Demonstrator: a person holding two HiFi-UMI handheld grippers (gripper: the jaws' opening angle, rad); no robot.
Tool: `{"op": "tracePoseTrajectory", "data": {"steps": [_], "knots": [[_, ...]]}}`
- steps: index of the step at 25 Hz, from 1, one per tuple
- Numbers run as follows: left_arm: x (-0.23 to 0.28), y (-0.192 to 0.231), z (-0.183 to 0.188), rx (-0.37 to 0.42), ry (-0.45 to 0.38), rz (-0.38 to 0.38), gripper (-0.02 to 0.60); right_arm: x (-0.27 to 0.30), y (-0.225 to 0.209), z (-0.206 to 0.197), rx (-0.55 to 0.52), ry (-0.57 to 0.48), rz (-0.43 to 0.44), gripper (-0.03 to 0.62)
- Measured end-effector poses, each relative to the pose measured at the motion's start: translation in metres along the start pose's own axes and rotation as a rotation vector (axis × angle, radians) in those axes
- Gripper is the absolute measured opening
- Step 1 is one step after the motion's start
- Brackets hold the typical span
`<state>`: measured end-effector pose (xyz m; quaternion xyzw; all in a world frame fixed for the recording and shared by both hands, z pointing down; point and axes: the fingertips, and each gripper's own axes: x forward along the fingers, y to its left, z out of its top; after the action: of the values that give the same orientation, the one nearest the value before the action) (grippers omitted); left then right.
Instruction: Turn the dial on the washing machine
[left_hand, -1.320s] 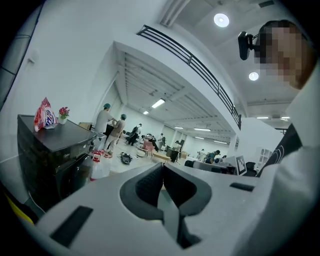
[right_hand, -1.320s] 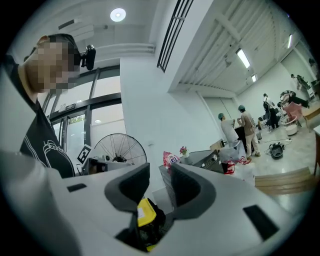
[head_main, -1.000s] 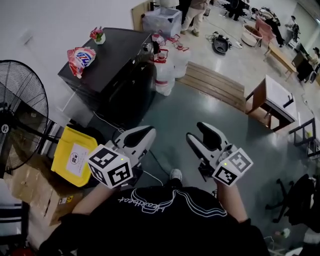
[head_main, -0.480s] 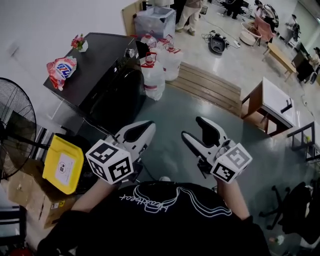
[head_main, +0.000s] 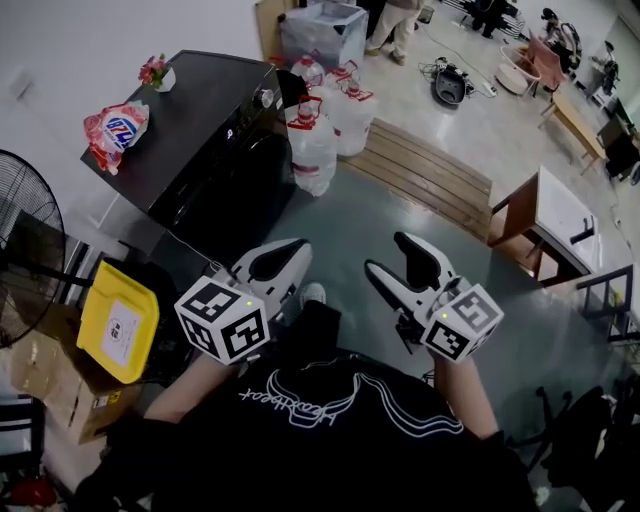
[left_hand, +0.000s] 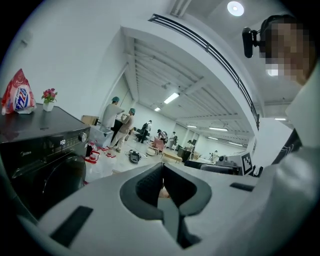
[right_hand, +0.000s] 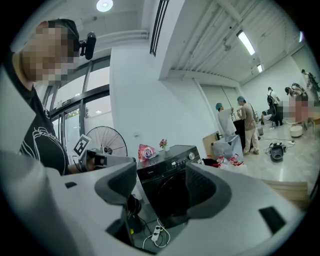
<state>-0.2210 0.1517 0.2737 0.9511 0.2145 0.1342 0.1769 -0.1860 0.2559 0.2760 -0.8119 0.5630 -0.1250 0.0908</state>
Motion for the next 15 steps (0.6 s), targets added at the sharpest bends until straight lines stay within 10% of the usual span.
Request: {"op": "tracePoseTrajectory", "data": {"steps": [15], "knots": [[0.123, 0.178, 0.067, -0.067, -0.039, 0.16, 0.006, 0.175, -0.148, 0.038, 0.002, 0.08, 0.076, 0.302]]}}
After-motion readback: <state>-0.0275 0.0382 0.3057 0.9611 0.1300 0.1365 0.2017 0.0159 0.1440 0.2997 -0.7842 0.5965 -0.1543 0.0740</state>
